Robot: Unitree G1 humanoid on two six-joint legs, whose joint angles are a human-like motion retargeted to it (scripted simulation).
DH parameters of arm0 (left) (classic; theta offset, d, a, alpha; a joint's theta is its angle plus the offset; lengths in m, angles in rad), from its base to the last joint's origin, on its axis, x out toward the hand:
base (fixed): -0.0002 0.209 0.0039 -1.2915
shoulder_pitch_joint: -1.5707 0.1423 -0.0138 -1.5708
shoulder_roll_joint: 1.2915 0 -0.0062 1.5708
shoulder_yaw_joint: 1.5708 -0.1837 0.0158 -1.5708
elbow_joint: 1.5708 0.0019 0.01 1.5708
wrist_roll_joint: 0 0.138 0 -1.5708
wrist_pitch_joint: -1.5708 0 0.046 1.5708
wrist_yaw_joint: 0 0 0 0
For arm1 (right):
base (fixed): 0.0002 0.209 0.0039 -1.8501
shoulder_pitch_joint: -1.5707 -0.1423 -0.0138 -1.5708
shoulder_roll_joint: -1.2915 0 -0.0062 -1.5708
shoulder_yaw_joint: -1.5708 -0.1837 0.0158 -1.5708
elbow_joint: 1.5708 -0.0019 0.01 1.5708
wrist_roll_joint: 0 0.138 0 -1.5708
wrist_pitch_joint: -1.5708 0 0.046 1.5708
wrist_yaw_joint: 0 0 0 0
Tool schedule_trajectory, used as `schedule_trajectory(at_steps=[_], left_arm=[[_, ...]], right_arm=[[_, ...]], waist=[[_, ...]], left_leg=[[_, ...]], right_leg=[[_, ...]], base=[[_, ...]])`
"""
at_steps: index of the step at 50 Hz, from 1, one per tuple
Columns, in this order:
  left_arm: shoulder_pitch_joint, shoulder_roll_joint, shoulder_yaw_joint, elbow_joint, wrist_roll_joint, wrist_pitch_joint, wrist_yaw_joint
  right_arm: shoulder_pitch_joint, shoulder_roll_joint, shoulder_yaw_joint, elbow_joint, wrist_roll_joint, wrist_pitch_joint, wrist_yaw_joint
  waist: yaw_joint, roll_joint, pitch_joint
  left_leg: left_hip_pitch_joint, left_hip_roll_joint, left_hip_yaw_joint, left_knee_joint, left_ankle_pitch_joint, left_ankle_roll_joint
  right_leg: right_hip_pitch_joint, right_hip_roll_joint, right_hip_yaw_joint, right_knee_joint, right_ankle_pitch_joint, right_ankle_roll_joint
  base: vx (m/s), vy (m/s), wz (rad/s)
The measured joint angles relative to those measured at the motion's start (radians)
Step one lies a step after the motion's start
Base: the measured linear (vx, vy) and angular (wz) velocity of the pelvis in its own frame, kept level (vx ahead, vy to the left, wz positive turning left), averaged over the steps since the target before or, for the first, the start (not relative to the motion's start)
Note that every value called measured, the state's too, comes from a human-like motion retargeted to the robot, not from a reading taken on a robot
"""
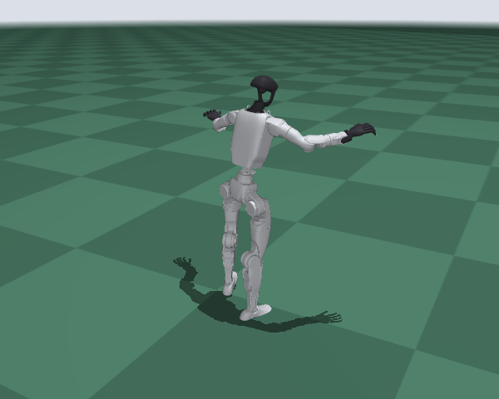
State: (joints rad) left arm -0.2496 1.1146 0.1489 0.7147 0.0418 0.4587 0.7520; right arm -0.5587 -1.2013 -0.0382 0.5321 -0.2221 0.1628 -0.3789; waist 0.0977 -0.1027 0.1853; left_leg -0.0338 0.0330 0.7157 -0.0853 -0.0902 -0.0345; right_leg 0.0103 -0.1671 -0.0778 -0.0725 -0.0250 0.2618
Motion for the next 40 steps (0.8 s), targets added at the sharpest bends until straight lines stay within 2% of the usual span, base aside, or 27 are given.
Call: schedule_trajectory(at_steps=[7,10,15,17,20,22,25,28,31,36,38,40], left_arm=[[-0.005,0.01,-0.007,-0.003,0.076,0.201,-0.143],[-0.005,0.015,-0.007,-0.003,0.125,0.251,-0.204],[-0.018,0.026,-0.017,-0.022,0.154,0.275,-0.237],[-0.032,0.029,-0.023,-0.042,0.123,0.257,-0.212],[-0.056,0.031,-0.03,-0.074,0.039,0.172,-0.112],[-0.066,0.03,-0.045,-0.087,-0.017,0.109,-0.053],[-0.075,0.035,-0.07,-0.089,-0.044,0.056,-0.022],[-0.071,0.044,-0.085,-0.081,-0.026,0.049,-0.026],[-0.049,0.056,-0.089,-0.071,0.015,0.098,-0.082],[-0.002,0.082,-0.068,-0.07,0.118,0.236,-0.232],[0.008,0.098,-0.063,-0.066,0.2,0.216,-0.26],[0.014,0.109,-0.055,-0.063,0.212,0.225,-0.296]], right_arm=[[0.033,-0.007,-0.044,0.008,-0.016,0.116,0.107],[0.057,-0.006,-0.068,0.008,-0.016,0.136,0.141],[0.094,0.002,-0.1,0.009,0.012,0.14,0.142],[0.104,0.007,-0.112,0.006,0.03,0.128,0.125],[0.116,0.018,-0.128,0.0,0.042,0.086,0.07],[0.122,0.029,-0.128,-0.003,0.04,0.065,0.046],[0.129,0.044,-0.118,-0.007,0.03,0.049,0.038],[0.137,0.049,-0.103,-0.01,0.04,0.035,0.035],[0.148,0.041,-0.093,-0.011,0.074,0.032,0.058],[0.166,0.018,-0.1,-0.014,0.109,0.057,0.145],[0.176,0.011,-0.097,-0.018,0.11,0.03,0.123],[0.177,0.012,-0.099,-0.015,0.104,0.036,0.14]], waist=[[-0.046,-0.033,-0.021],[-0.073,-0.028,-0.03],[-0.143,-0.001,-0.027],[-0.177,0.011,-0.017],[-0.22,0.021,0.0],[-0.235,0.016,0.01],[-0.238,0.0,0.022],[-0.223,-0.008,0.027],[-0.202,0.007,0.015],[-0.149,0.061,-0.046],[-0.126,0.052,-0.06],[-0.101,0.057,-0.081]], left_leg=[[0.093,-0.069,-0.079,0.235,-0.168,0.044],[0.146,-0.087,-0.14,0.316,-0.211,0.049],[0.253,-0.093,-0.259,0.294,-0.188,0.048],[0.282,-0.084,-0.308,0.229,-0.193,0.035],[0.293,-0.072,-0.351,0.126,-0.211,0.001],[0.287,-0.071,-0.347,0.074,-0.208,-0.017],[0.276,-0.073,-0.333,0.021,-0.185,-0.025],[0.252,-0.063,-0.323,-0.001,-0.151,-0.03],[0.207,-0.036,-0.314,-0.002,-0.117,-0.042],[0.11,0.034,-0.292,0.0,-0.068,-0.043],[0.08,0.04,-0.279,0.026,-0.074,-0.049],[0.062,0.05,-0.28,-0.001,-0.046,-0.041]], right_leg=[[-0.072,-0.031,-0.033,-0.002,0.058,0.0],[-0.087,-0.031,-0.056,-0.014,0.088,0.0],[-0.116,-0.008,-0.121,-0.015,0.138,-0.028],[-0.135,0.007,-0.151,-0.013,0.164,-0.04],[-0.181,0.021,-0.186,0.001,0.212,-0.046],[-0.21,0.025,-0.189,-0.003,0.265,-0.035],[-0.24,0.034,-0.132,-0.015,0.327,-0.012],[-0.233,0.046,-0.064,-0.015,0.273,-0.029],[-0.215,0.051,-0.102,0.054,0.193,-0.088],[-0.274,0.052,-0.142,0.427,-0.009,-0.2],[-0.302,0.032,-0.103,0.629,-0.091,-0.204],[-0.28,0.056,-0.044,0.697,-0.132,-0.202]], base=[[-0.33,-0.11,0.39],[-0.32,0.01,0.4],[-0.39,0.05,0.64],[-0.48,0.07,0.8],[-0.53,0.09,0.66],[-0.54,0.08,0.35],[-0.53,0.04,0.06],[-0.5,0.0,-0.15],[-0.47,-0.01,-0.18],[-0.41,-0.05,-0.24],[-0.35,-0.11,-0.19],[-0.37,-0.14,-0.15]])
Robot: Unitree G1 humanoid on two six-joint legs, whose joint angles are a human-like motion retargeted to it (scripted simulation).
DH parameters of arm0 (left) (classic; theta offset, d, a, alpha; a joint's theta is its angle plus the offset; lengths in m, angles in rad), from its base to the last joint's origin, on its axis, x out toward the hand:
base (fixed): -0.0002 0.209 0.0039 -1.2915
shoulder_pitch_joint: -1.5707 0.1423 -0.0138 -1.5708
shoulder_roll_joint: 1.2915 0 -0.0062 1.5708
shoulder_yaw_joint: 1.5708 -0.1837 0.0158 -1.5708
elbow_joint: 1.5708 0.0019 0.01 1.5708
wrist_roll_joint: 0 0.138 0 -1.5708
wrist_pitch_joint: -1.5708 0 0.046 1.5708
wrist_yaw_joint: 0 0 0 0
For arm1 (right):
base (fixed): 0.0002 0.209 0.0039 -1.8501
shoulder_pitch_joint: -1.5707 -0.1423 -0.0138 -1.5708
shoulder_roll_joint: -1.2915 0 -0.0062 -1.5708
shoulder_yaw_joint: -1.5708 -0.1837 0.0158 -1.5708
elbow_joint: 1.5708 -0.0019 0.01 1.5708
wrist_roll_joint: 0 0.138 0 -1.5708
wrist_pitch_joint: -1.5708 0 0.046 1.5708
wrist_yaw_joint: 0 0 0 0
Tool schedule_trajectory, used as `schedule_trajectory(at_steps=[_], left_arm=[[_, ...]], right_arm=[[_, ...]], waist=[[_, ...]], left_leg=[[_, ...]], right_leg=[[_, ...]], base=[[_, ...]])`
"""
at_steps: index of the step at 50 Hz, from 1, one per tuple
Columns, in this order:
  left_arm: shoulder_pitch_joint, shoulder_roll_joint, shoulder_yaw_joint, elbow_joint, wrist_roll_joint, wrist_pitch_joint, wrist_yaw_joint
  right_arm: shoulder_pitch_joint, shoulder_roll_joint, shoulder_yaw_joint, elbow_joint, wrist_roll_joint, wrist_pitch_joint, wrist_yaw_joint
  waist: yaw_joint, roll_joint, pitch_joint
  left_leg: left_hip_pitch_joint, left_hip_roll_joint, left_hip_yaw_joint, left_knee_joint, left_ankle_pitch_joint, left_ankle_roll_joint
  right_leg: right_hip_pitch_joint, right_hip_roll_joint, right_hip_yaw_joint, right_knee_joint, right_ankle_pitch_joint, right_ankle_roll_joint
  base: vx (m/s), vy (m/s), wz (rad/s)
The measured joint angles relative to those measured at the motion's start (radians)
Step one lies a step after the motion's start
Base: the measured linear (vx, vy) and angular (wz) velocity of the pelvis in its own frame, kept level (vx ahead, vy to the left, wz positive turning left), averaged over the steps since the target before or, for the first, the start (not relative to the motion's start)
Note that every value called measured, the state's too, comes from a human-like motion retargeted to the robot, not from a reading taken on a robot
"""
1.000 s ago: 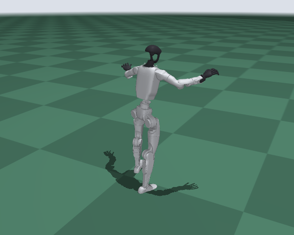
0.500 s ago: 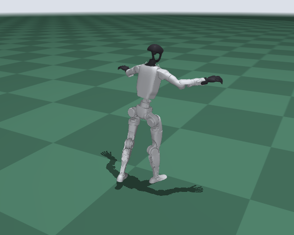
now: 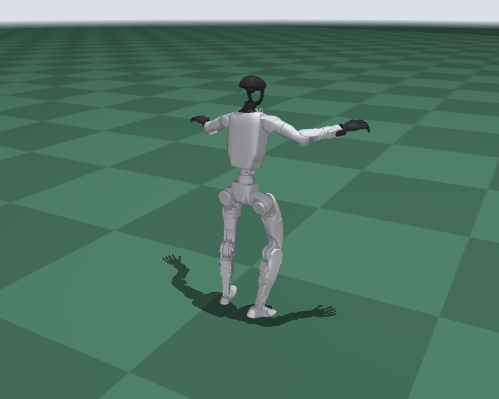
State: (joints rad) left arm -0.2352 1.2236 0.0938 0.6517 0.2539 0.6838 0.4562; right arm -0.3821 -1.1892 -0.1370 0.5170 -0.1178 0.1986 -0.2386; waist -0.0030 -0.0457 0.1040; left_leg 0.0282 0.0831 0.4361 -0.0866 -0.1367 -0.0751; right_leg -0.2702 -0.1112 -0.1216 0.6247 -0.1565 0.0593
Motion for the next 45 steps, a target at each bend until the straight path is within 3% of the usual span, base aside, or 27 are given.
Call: schedule_trajectory(at_steps=[4,7,10,14,19,22,25,30,31,35,38,40,45], left_arm=[[0.007,0.016,0.007,0.004,0.028,-0.016,0.001],[0.001,0.02,0.011,0.003,0.01,-0.061,0.053],[-0.014,0.009,0.013,-0.003,-0.064,-0.154,0.175],[-0.033,-0.015,-0.009,-0.004,-0.097,-0.273,0.269],[-0.06,-0.037,-0.072,0.003,-0.037,-0.289,0.259],[-0.088,-0.055,-0.114,-0.004,-0.03,-0.19,0.195],[-0.122,-0.065,-0.158,-0.03,-0.013,-0.162,0.166],[-0.206,-0.073,-0.216,-0.093,-0.051,-0.208,0.24],[-0.232,-0.074,-0.226,-0.107,-0.074,-0.266,0.299],[-0.333,-0.076,-0.276,-0.135,-0.137,-0.366,0.38],[-0.416,-0.068,-0.33,-0.119,-0.128,-0.358,0.374],[-0.463,-0.067,-0.365,-0.102,-0.119,-0.328,0.35],[-0.528,-0.083,-0.411,-0.062,-0.077,-0.149,0.21]], right_arm=[[0.0,-0.002,0.0,-0.006,-0.015,-0.014,-0.006],[-0.009,-0.006,-0.001,-0.008,-0.03,-0.025,-0.033],[-0.025,-0.015,-0.001,-0.007,-0.048,-0.048,-0.095],[-0.033,-0.024,0.002,-0.002,-0.071,-0.087,-0.156],[-0.02,-0.019,0.003,-0.008,-0.062,-0.102,-0.176],[-0.005,-0.012,-0.008,-0.025,-0.078,-0.044,-0.111],[0.027,-0.009,-0.028,-0.062,-0.065,-0.031,-0.101],[0.099,-0.005,-0.087,-0.118,-0.03,-0.069,-0.163],[0.115,-0.004,-0.101,-0.125,-0.025,-0.101,-0.208],[0.158,0.016,-0.123,-0.126,-0.012,-0.148,-0.27],[0.175,0.041,-0.114,-0.109,0.003,-0.158,-0.269],[0.184,0.055,-0.109,-0.096,0.017,-0.151,-0.253],[0.183,0.06,-0.123,-0.077,0.021,-0.061,-0.163]], waist=[[0.053,-0.01,-0.005],[0.096,-0.022,0.022],[0.136,-0.037,0.062],[0.174,-0.046,0.08],[0.159,-0.031,0.067],[0.145,-0.033,0.044],[0.121,-0.028,0.033],[0.025,0.03,0.04],[-0.008,0.041,0.044],[-0.135,0.055,0.062],[-0.203,0.037,0.077],[-0.23,0.024,0.083],[-0.233,0.0,0.077]], left_leg=[[-0.032,0.007,0.015,-0.001,0.029,-0.007],[-0.045,0.002,0.027,-0.001,0.057,-0.017],[-0.067,-0.011,0.04,-0.001,0.087,-0.023],[-0.129,-0.018,0.062,-0.001,0.103,-0.009],[-0.147,-0.011,0.093,0.014,0.089,0.004],[-0.111,-0.039,0.048,0.041,0.032,0.051],[-0.054,-0.074,-0.074,0.125,-0.087,0.059],[0.078,-0.137,-0.378,0.138,-0.167,0.036],[0.095,-0.138,-0.398,0.112,-0.17,0.04],[0.116,-0.123,-0.337,0.001,-0.156,0.058],[0.076,-0.109,-0.231,-0.001,-0.147,0.051],[0.059,-0.096,-0.149,-0.001,-0.142,0.031],[0.051,-0.097,0.126,-0.001,-0.151,-0.042]], right_leg=[[0.116,0.023,0.091,-0.002,-0.023,0.04],[0.255,0.018,0.124,-0.182,-0.037,0.071],[0.369,0.001,0.138,-0.435,-0.067,0.124],[0.374,-0.01,0.134,-0.594,-0.022,0.199],[0.333,0.016,0.125,-0.674,0.006,0.202],[0.297,0.013,0.163,-0.71,0.04,0.202],[0.268,0.011,0.2,-0.71,0.066,0.202],[0.232,0.065,0.253,-0.708,0.103,0.202],[0.218,0.077,0.258,-0.708,0.115,0.202],[0.141,0.113,0.285,-0.71,0.164,0.202],[0.081,0.128,0.287,-0.712,0.148,0.188],[0.051,0.132,0.219,-0.712,0.126,0.168],[0.044,0.057,-0.337,-0.698,0.101,0.168]], base=[[-0.38,-0.18,-0.15],[-0.43,-0.22,-0.15],[-0.49,-0.25,-0.16],[-0.53,-0.23,-0.11],[-0.47,-0.22,0.15],[-0.38,-0.13,-0.13],[-0.29,-0.05,-0.46],[-0.28,0.05,-0.57],[-0.33,0.09,-0.42],[-0.36,0.06,-0.69],[-0.35,0.02,-1.42],[-0.27,-0.02,-2.03],[-0.13,0.02,-2.65]])
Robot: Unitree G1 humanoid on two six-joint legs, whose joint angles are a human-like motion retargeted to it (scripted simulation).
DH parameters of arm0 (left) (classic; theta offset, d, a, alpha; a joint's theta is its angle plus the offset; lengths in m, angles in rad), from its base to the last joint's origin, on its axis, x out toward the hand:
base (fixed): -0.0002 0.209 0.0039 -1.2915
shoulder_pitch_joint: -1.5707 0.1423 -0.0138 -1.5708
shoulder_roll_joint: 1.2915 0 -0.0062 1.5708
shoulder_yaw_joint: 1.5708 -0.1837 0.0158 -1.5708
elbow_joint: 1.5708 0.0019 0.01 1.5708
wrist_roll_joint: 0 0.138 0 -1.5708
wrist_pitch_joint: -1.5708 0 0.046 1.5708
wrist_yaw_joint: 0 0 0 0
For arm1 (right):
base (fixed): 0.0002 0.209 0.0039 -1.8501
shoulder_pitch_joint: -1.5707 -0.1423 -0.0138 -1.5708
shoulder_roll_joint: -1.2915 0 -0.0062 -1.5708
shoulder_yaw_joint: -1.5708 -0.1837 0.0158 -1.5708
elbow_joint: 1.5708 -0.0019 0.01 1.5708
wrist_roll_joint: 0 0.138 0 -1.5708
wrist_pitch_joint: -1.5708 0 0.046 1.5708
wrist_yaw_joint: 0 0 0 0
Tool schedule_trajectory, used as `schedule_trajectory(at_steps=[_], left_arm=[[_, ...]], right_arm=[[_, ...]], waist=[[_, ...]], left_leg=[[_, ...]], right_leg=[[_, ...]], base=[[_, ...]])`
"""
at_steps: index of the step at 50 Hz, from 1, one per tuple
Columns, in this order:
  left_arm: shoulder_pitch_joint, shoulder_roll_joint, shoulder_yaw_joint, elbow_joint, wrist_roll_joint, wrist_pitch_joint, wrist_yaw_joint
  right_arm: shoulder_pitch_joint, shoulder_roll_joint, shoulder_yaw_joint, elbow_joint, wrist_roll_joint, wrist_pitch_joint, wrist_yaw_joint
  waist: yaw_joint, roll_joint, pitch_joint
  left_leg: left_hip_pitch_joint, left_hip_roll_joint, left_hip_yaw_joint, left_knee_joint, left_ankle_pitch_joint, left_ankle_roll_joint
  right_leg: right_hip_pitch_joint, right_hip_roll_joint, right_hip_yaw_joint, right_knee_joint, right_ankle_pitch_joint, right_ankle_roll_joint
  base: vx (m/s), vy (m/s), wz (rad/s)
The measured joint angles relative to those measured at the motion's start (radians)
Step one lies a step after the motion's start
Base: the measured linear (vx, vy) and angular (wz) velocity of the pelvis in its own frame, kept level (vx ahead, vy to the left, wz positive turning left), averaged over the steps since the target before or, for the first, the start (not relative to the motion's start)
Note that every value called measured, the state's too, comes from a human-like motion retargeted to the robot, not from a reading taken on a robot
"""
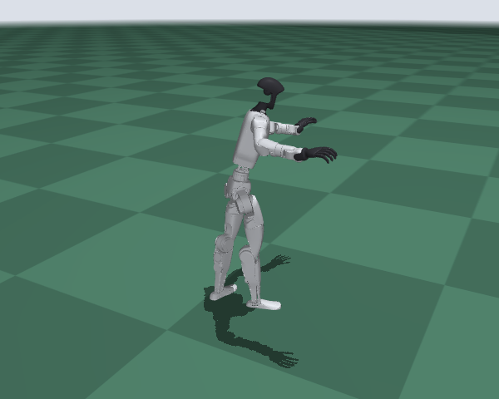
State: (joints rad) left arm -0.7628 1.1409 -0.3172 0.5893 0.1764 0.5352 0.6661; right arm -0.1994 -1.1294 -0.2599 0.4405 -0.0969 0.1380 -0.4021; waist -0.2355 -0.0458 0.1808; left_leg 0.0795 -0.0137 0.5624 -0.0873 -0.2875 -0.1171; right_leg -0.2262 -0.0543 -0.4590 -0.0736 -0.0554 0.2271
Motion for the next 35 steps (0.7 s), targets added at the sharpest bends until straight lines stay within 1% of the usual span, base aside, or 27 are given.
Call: schedule_trajectory(at_steps=[1,2,3,4,5,6,7,8,10,11,12,13,14,15,16,17,18,20,22,24,28,30,32,33,35], left_arm=[[-0.027,-0.004,-0.043,0.006,0.055,-0.134,0.091],[-0.059,-0.011,-0.083,-0.004,0.053,-0.289,0.202],[-0.1,-0.024,-0.117,-0.046,-0.066,-0.485,0.355],[-0.112,-0.034,-0.129,-0.042,-0.125,-0.587,0.423],[-0.11,-0.041,-0.128,-0.014,-0.155,-0.642,0.448],[-0.102,-0.045,-0.124,0.005,-0.146,-0.609,0.424],[-0.095,-0.048,-0.12,0.023,-0.138,-0.563,0.392],[-0.092,-0.048,-0.121,0.036,-0.135,-0.493,0.345],[-0.091,-0.046,-0.122,0.054,-0.108,-0.334,0.252],[-0.047,-0.05,-0.077,0.063,0.014,-0.163,0.14],[-0.009,-0.05,-0.037,0.065,0.113,-0.013,0.027],[0.017,-0.044,-0.01,0.051,0.165,0.095,-0.088],[0.029,-0.041,0.003,0.04,0.183,0.146,-0.142],[0.034,-0.04,0.008,0.031,0.182,0.168,-0.166],[0.035,-0.036,0.004,0.03,0.194,0.189,-0.187],[0.035,-0.032,-0.001,0.03,0.207,0.205,-0.206],[0.033,-0.027,-0.009,0.033,0.222,0.21,-0.22],[0.031,-0.02,-0.022,0.039,0.242,0.197,-0.231],[0.035,-0.018,-0.033,0.045,0.243,0.163,-0.219],[0.036,-0.017,-0.041,0.055,0.228,0.117,-0.195],[0.041,-0.01,-0.041,0.076,0.157,0.027,-0.107],[0.053,0.003,-0.034,0.076,0.081,-0.078,-0.002],[0.056,-0.002,-0.011,0.095,0.01,-0.063,0.06],[0.059,0.0,-0.004,0.102,-0.021,-0.047,0.066],[0.06,0.008,0.007,0.11,-0.054,-0.057,0.085]], right_arm=[[-0.004,0.005,0.013,0.006,-0.054,-0.048,-0.063],[-0.008,0.012,0.018,0.014,-0.086,-0.092,-0.136],[-0.015,0.02,0.006,0.024,-0.075,-0.128,-0.232],[-0.027,0.018,0.01,0.03,-0.07,-0.148,-0.276],[-0.042,0.011,0.022,0.033,-0.068,-0.158,-0.294],[-0.054,0.009,0.033,0.035,-0.077,-0.142,-0.272],[-0.063,0.007,0.042,0.036,-0.085,-0.12,-0.243],[-0.068,0.008,0.046,0.038,-0.089,-0.086,-0.2],[-0.078,0.01,0.052,0.036,-0.112,-0.005,-0.109],[-0.069,0.006,0.054,0.013,-0.122,0.033,-0.047],[-0.057,0.005,0.05,-0.008,-0.116,0.065,0.013],[-0.04,0.007,0.036,-0.023,-0.081,0.089,0.07],[-0.028,0.01,0.031,-0.029,-0.065,0.109,0.098],[-0.016,0.012,0.03,-0.029,-0.058,0.128,0.111],[-0.01,0.018,0.033,-0.029,-0.054,0.146,0.125],[-0.003,0.024,0.036,-0.028,-0.048,0.158,0.137],[0.003,0.031,0.039,-0.027,-0.039,0.16,0.146],[0.016,0.04,0.049,-0.027,-0.02,0.142,0.152],[0.028,0.043,0.059,-0.029,-0.013,0.109,0.147],[0.032,0.039,0.07,-0.029,-0.016,0.075,0.136],[0.014,0.018,0.092,-0.03,-0.032,0.022,0.091],[0.005,0.001,0.094,-0.037,-0.015,-0.036,0.009],[-0.014,0.001,0.101,-0.029,-0.03,-0.017,0.015],[-0.022,0.001,0.101,-0.028,-0.031,-0.003,0.027],[-0.036,0.007,0.1,-0.027,-0.035,-0.003,0.031]], waist=[[-0.027,0.004,-0.012],[-0.095,0.04,-0.013],[-0.244,0.141,0.008],[-0.283,0.177,0.006],[-0.266,0.181,-0.007],[-0.226,0.171,-0.023],[-0.2,0.166,-0.036],[-0.2,0.172,-0.044],[-0.213,0.179,-0.067],[-0.076,0.05,-0.073],[0.031,-0.045,-0.075],[0.075,-0.074,-0.068],[0.086,-0.1,-0.067],[0.081,-0.126,-0.07],[0.076,-0.144,-0.064],[0.071,-0.155,-0.059],[0.069,-0.154,-0.052],[0.075,-0.14,-0.042],[0.09,-0.129,-0.04],[0.107,-0.12,-0.038],[0.149,-0.1,-0.021],[0.153,-0.073,-0.001],[0.182,-0.069,0.007],[0.185,-0.066,0.013],[0.183,-0.059,0.02]], left_leg=[[-0.001,0.013,0.013,0.0,-0.004,0.009],[-0.034,0.054,-0.054,0.0,0.009,0.019],[-0.131,0.153,-0.281,0.0,0.053,0.03],[-0.154,0.185,-0.303,0.0,0.062,0.03],[-0.139,0.182,-0.222,0.0,0.052,0.024],[-0.11,0.17,-0.106,0.0,0.041,0.023],[-0.09,0.16,-0.014,0.0,0.036,0.026],[-0.09,0.157,0.031,0.0,0.043,0.041],[-0.116,0.149,0.101,0.04,0.048,0.095],[0.011,0.025,0.397,0.101,-0.015,0.06],[0.1,-0.058,0.62,0.162,-0.05,0.042],[0.114,-0.058,0.696,0.22,-0.029,0.06],[0.119,-0.046,0.707,0.309,-0.026,0.093],[0.119,-0.029,0.686,0.414,-0.032,0.133],[0.1,0.025,0.622,0.57,-0.051,0.164],[0.072,0.078,0.543,0.718,-0.069,0.186],[0.027,0.129,0.437,0.851,-0.083,0.192],[-0.071,0.175,0.206,1.028,-0.104,0.166],[-0.13,0.159,0.02,1.085,-0.124,0.129],[-0.145,0.139,-0.104,1.079,-0.14,0.118],[-0.096,0.087,-0.291,0.939,-0.153,0.14],[-0.087,0.066,-0.402,0.92,-0.149,0.13],[-0.008,0.006,-0.506,0.743,-0.144,0.147],[0.019,-0.01,-0.54,0.699,-0.143,0.15],[0.07,-0.02,-0.56,0.612,-0.152,0.143]], right_leg=[[-0.006,0.074,0.69,-0.008,0.049,-0.099],[0.0,0.165,1.325,-0.012,0.117,-0.23],[0.029,0.289,1.853,-0.009,0.223,-0.424],[0.042,0.329,2.029,-0.008,0.251,-0.489],[0.047,0.327,2.029,-0.009,0.24,-0.489],[0.047,0.321,2.029,-0.01,0.217,-0.478],[0.044,0.317,2.029,-0.01,0.194,-0.475],[0.033,0.317,2.029,-0.008,0.172,-0.485],[-0.005,0.309,2.029,-0.004,0.155,-0.489],[0.028,0.137,1.322,-0.01,0.112,-0.237],[0.036,-0.003,0.668,0.025,0.081,-0.049],[-0.008,-0.079,0.119,0.142,0.074,0.014],[-0.017,-0.117,-0.028,0.179,0.067,0.035],[-0.007,-0.136,0.026,0.175,0.061,0.035],[0.014,-0.141,0.081,0.167,0.063,0.035],[0.035,-0.14,0.133,0.159,0.065,0.035],[0.056,-0.126,0.181,0.151,0.065,0.035],[0.09,-0.085,0.279,0.133,0.071,0.035],[0.114,-0.047,0.383,0.109,0.09,0.035],[0.134,-0.017,0.485,0.078,0.118,0.035],[0.184,0.027,0.683,0.008,0.178,0.035],[0.21,0.051,0.763,-0.008,0.182,0.035],[0.205,0.066,0.854,-0.012,0.2,0.035],[0.205,0.072,0.888,-0.013,0.205,0.035],[0.195,0.092,0.938,-0.014,0.214,0.035]], base=[[0.0,0.02,-0.53],[0.0,0.05,3.62],[0.03,0.06,4.11],[0.1,0.04,1.84],[0.18,-0.01,-3.37],[0.16,-0.02,-5.09],[0.06,0.01,-4.5],[-0.04,0.05,-3.24],[0.02,0.03,-4.2],[0.37,-0.13,-9.13],[0.36,-0.32,-10.29],[0.13,-0.26,-6.78],[0.05,-0.17,-3.87],[0.19,0.05,-2.92],[0.22,0.17,-2.64],[0.21,0.23,-2.71],[0.17,0.26,-2.81],[0.12,0.28,-2.97],[0.06,0.24,-3.05],[0.01,0.21,-2.97],[-0.05,0.23,-2.87],[-0.13,0.3,-2.58],[-0.21,0.25,-2.62],[-0.25,0.23,-2.27],[-0.28,0.2,-1.84]])
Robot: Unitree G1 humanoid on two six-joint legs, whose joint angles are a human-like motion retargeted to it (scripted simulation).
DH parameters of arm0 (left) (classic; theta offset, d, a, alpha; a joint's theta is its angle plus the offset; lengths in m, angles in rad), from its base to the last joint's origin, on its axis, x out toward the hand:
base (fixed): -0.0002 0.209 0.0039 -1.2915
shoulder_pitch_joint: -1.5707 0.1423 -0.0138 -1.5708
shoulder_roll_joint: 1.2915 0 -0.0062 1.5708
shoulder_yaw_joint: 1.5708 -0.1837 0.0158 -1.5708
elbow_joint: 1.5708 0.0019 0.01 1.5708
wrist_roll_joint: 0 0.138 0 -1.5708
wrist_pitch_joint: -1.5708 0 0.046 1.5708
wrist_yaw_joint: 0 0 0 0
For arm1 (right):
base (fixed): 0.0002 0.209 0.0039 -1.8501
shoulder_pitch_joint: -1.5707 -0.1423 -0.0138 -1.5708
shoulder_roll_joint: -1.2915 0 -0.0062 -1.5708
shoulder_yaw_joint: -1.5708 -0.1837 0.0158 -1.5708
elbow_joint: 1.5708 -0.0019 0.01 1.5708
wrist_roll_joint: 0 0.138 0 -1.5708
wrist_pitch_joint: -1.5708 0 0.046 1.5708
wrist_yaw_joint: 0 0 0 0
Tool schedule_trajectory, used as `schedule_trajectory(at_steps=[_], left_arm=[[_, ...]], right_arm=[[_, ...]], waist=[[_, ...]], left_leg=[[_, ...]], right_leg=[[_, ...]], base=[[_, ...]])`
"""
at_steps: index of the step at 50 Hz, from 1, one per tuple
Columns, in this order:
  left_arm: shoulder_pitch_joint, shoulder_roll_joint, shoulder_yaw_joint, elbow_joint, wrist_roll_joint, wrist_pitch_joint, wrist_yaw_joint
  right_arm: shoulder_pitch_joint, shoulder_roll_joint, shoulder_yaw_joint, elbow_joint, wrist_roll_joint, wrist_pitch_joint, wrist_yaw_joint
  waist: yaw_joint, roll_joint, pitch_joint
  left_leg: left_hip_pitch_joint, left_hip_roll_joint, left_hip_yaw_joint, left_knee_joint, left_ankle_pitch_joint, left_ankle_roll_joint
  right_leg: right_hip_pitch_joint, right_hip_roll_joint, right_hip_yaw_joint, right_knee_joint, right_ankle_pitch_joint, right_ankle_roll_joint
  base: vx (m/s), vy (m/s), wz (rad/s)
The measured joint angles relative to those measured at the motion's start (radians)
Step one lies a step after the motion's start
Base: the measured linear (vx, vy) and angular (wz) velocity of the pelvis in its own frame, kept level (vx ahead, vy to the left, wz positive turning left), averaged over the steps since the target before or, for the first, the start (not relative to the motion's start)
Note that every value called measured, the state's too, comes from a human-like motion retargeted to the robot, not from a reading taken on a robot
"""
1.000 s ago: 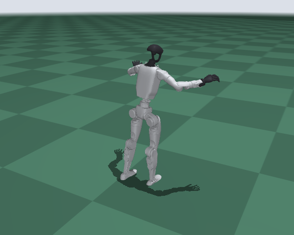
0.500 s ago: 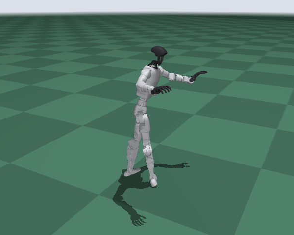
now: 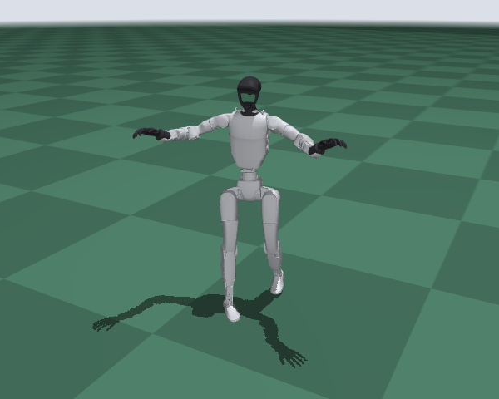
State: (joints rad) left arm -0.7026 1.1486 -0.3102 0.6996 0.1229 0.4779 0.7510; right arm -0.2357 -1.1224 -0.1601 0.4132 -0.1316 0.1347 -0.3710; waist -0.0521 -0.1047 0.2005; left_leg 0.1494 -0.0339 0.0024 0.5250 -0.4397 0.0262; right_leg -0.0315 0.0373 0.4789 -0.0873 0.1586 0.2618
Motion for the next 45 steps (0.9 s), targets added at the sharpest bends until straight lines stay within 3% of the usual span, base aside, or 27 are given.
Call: schedule_trajectory(at_steps=[2,4,9,11,15,20,25,29,32,35,40,43,45], left_arm=[[-0.004,0.001,0.016,0.007,-0.041,-0.048,0.04],[-0.007,0.0,0.027,0.022,-0.073,-0.046,0.039],[-0.004,0.003,0.042,0.06,-0.083,0.113,-0.06],[0.0,0.001,0.045,0.061,-0.068,0.158,-0.095],[0.03,0.002,0.055,0.059,-0.071,0.127,-0.093],[0.077,0.011,0.075,0.074,-0.045,0.08,-0.095],[0.104,0.039,0.096,0.081,0.0,0.074,-0.13],[0.115,0.068,0.102,0.075,0.013,0.031,-0.132],[0.117,0.082,0.117,0.069,-0.013,0.01,-0.108],[0.106,0.077,0.14,0.063,-0.075,-0.061,-0.038],[0.088,0.038,0.151,0.056,-0.129,-0.193,0.061],[0.082,0.01,0.144,0.06,-0.122,-0.19,0.061],[0.081,0.0,0.133,0.069,-0.093,-0.127,0.019]], right_arm=[[-0.007,0.012,-0.007,0.007,-0.007,-0.014,-0.013],[-0.008,0.022,-0.014,0.018,-0.013,0.0,0.002],[-0.01,0.022,-0.027,0.051,-0.019,0.092,0.088],[-0.022,0.012,-0.026,0.064,-0.021,0.115,0.107],[-0.057,0.003,-0.003,0.089,0.005,0.096,0.083],[-0.097,0.017,0.035,0.102,0.034,0.035,0.064],[-0.127,0.042,0.078,0.113,0.023,0.016,0.085],[-0.159,0.053,0.114,0.126,0.012,0.001,0.076],[-0.202,0.048,0.139,0.139,-0.001,0.004,0.06],[-0.261,0.026,0.163,0.151,-0.009,-0.007,0.011],[-0.337,-0.026,0.189,0.174,-0.02,-0.043,-0.068],[-0.347,-0.039,0.186,0.191,-0.028,-0.04,-0.067],[-0.34,-0.04,0.182,0.201,-0.032,-0.014,-0.031]], waist=[[-0.009,0.002,-0.001],[-0.019,0.003,-0.008],[-0.019,0.034,-0.036],[-0.017,0.051,-0.041],[0.008,0.089,-0.051],[0.054,0.141,-0.108],[0.115,0.128,-0.166],[0.185,0.093,-0.182],[0.251,0.07,-0.159],[0.308,0.057,-0.108],[0.334,0.063,-0.047],[0.313,0.063,-0.029],[0.299,0.058,-0.028]], left_leg=[[0.046,0.003,0.053,-0.1,-0.009,-0.008],[0.076,-0.004,0.128,-0.208,0.0,-0.016],[0.072,-0.023,0.262,-0.424,0.088,-0.067],[0.062,-0.023,0.293,-0.478,0.131,-0.08],[0.047,-0.006,0.367,-0.529,0.194,-0.087],[-0.008,0.059,0.454,-0.542,0.243,-0.108],[-0.062,0.087,0.508,-0.576,0.301,-0.109],[-0.107,0.098,0.55,-0.607,0.355,-0.102],[-0.136,0.114,0.595,-0.612,0.387,-0.119],[-0.163,0.128,0.632,-0.612,0.409,-0.148],[-0.24,0.145,0.649,-0.612,0.38,-0.136],[-0.253,0.133,0.667,-0.612,0.352,-0.11],[-0.231,0.115,0.682,-0.612,0.354,-0.089]], right_leg=[[-0.025,0.006,-0.006,0.0,0.002,0.0],[-0.068,-0.021,-0.124,0.0,-0.006,0.0],[-0.144,-0.167,-0.75,0.0,-0.125,0.0],[-0.132,-0.207,-0.887,0.0,-0.124,0.0],[-0.086,-0.235,-0.802,0.058,-0.059,-0.055],[-0.061,-0.255,-0.729,0.335,-0.188,-0.112],[0.004,-0.227,-0.538,0.513,-0.304,-0.108],[0.084,-0.146,-0.328,0.537,-0.316,-0.082],[0.161,-0.134,-0.301,0.455,-0.327,-0.088],[0.234,-0.154,-0.381,0.267,-0.378,-0.092],[0.254,-0.142,-0.426,0.059,-0.326,-0.055],[0.232,-0.136,-0.463,0.022,-0.276,-0.023],[0.207,-0.136,-0.488,0.023,-0.253,-0.014]], base=[[-0.35,0.18,-1.43],[-0.45,0.23,-1.28],[-0.5,0.23,-1.15],[-0.43,0.13,-0.85],[-0.39,0.07,-0.91],[-0.36,-0.04,-0.83],[-0.39,-0.17,-0.61],[-0.47,-0.27,-0.61],[-0.55,-0.33,-0.71],[-0.62,-0.36,-0.49],[-0.66,-0.32,0.21],[-0.61,-0.25,0.7],[-0.57,-0.2,0.65]])
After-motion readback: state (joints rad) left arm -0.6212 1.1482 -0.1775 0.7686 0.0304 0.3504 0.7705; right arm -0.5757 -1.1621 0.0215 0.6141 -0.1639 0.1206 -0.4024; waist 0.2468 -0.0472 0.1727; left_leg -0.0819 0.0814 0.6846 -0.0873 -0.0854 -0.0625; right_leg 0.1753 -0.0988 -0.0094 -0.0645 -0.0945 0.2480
